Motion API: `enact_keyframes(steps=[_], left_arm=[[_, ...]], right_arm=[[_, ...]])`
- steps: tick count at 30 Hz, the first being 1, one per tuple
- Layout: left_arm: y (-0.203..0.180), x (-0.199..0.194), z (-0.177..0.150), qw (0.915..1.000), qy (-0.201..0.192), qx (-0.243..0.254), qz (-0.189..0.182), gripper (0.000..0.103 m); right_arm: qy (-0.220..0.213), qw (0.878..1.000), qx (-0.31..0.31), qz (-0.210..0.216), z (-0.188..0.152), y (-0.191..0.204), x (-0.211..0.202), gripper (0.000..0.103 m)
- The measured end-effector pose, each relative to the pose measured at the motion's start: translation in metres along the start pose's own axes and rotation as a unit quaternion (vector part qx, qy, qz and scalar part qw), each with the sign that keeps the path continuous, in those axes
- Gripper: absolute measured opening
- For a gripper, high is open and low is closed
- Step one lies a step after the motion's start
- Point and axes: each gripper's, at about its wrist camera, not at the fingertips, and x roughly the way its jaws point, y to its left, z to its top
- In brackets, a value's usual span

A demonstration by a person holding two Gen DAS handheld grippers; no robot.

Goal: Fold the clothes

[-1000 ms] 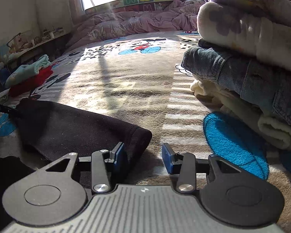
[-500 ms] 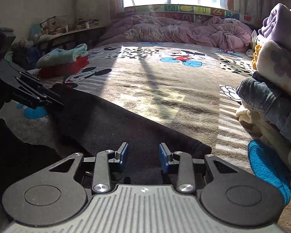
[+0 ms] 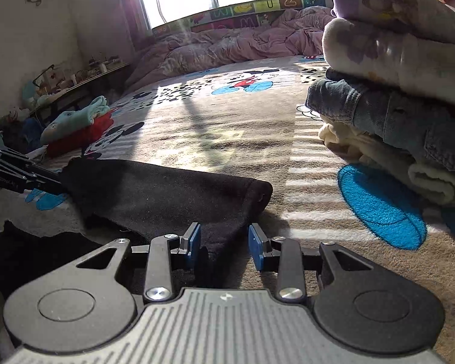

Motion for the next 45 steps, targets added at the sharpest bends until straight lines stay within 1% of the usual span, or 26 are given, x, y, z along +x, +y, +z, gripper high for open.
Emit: enact_keyframes(steps=[4, 6, 9, 11, 12, 14, 15, 16, 17, 20, 23, 24, 25, 26, 27, 28, 30, 32, 33, 34, 36, 38, 39, 41, 43, 45], left_arm=[[0.032, -0.026, -0.026, 0.9984, 0.0, -0.048, 0.029, 0.032], [0.049, -0.038, -0.044, 0.9954, 0.002, -0.089, 0.036, 0.032], [0.07, -0.048, -0.078, 0.9863, 0.01, -0.161, 0.032, 0.032], [0.076, -0.053, -0.099, 0.9797, 0.014, -0.199, 0.024, 0.032], [0.078, -0.055, -0.108, 0.9768, 0.013, -0.213, 0.022, 0.033], [0.081, -0.059, -0.124, 0.9708, 0.011, -0.239, 0.018, 0.041], [0.082, -0.059, -0.129, 0.9685, 0.009, -0.248, 0.018, 0.042], [0.083, -0.06, -0.133, 0.966, 0.008, -0.258, 0.017, 0.042], [0.084, -0.061, -0.138, 0.9635, 0.006, -0.267, 0.016, 0.042], [0.086, -0.063, -0.153, 0.9552, 0.0, -0.296, 0.014, 0.042], [0.083, -0.062, -0.161, 0.9539, -0.011, -0.299, 0.019, 0.042], [0.081, -0.062, -0.163, 0.954, -0.015, -0.298, 0.024, 0.038], [0.08, -0.062, -0.164, 0.9551, -0.018, -0.294, 0.03, 0.021], [0.079, -0.063, -0.164, 0.9562, -0.02, -0.29, 0.035, 0.009], [0.079, -0.064, -0.165, 0.9574, -0.022, -0.285, 0.04, 0.001], [0.08, -0.068, -0.165, 0.9562, -0.03, -0.288, 0.043, 0.001], [0.091, -0.086, -0.165, 0.939, -0.062, -0.335, 0.045, 0.0], [0.103, -0.099, -0.17, 0.921, -0.078, -0.376, 0.062, 0.0], [0.107, -0.099, -0.173, 0.9187, -0.072, -0.382, 0.069, 0.0], [0.11, -0.093, -0.177, 0.9225, -0.052, -0.375, 0.074, 0.0], [0.115, -0.086, -0.182, 0.9243, -0.044, -0.375, 0.058, 0.001], [0.116, -0.084, -0.181, 0.9247, -0.05, -0.376, 0.027, 0.018], [0.115, -0.084, -0.179, 0.9274, -0.057, -0.369, 0.024, 0.034], [0.111, -0.082, -0.171, 0.9343, -0.074, -0.347, 0.034, 0.037], [0.112, -0.073, -0.166, 0.9354, -0.072, -0.345, 0.025, 0.036], [0.108, -0.064, -0.16, 0.9421, -0.066, -0.328, 0.022, 0.035]], right_arm=[[-0.01, 0.998, 0.061, 0.007, -0.011, -0.013, -0.022, 0.037], [-0.014, 0.996, 0.089, 0.019, -0.018, -0.017, -0.03, 0.038], [0.011, 0.994, 0.109, 0.019, -0.03, -0.015, -0.029, 0.04], [0.025, 0.989, 0.146, 0.031, -0.042, -0.016, -0.028, 0.043], [0.023, 0.986, 0.163, 0.038, -0.046, -0.016, -0.031, 0.043], [0.017, 0.98, 0.189, 0.052, -0.052, -0.015, -0.035, 0.043], [0.016, 0.98, 0.194, 0.051, -0.055, -0.013, -0.035, 0.04], [0.017, 0.981, 0.188, 0.04, -0.056, -0.01, -0.033, 0.028], [0.019, 0.983, 0.182, 0.028, -0.058, -0.006, -0.031, 0.024], [0.018, 0.991, 0.133, -0.017, -0.06, 0.011, -0.036, 0.021], [0.01, 0.993, 0.105, -0.05, -0.065, 0.023, -0.04, 0.022], [0.009, 0.993, 0.109, -0.053, -0.066, 0.024, -0.042, 0.022], [0.008, 0.992, 0.115, -0.054, -0.067, 0.024, -0.043, 0.022], [0.007, 0.991, 0.12, -0.055, -0.068, 0.023, -0.044, 0.022], [0.005, 0.991, 0.124, -0.056, -0.069, 0.023, -0.044, 0.022], [0.003, 0.99, 0.128, -0.057, -0.07, 0.023, -0.045, 0.022], [0.0, 0.99, 0.131, -0.059, -0.071, 0.022, -0.044, 0.022], [-0.003, 0.989, 0.131, -0.061, -0.071, 0.023, -0.043, 0.022], [-0.003, 0.99, 0.13, -0.062, -0.072, 0.023, -0.042, 0.023], [-0.004, 0.99, 0.128, -0.064, -0.072, 0.024, -0.042, 0.023], [-0.004, 0.99, 0.124, -0.067, -0.071, 0.026, -0.041, 0.023], [-0.008, 0.99, 0.119, -0.072, -0.07, 0.028, -0.042, 0.025], [-0.013, 0.991, 0.112, -0.078, -0.07, 0.031, -0.043, 0.029], [-0.026, 0.991, 0.09, -0.093, -0.068, 0.039, -0.046, 0.031], [-0.042, 0.991, 0.071, -0.102, -0.066, 0.043, -0.048, 0.031], [-0.061, 0.991, 0.057, -0.108, -0.063, 0.047, -0.049, 0.031]])
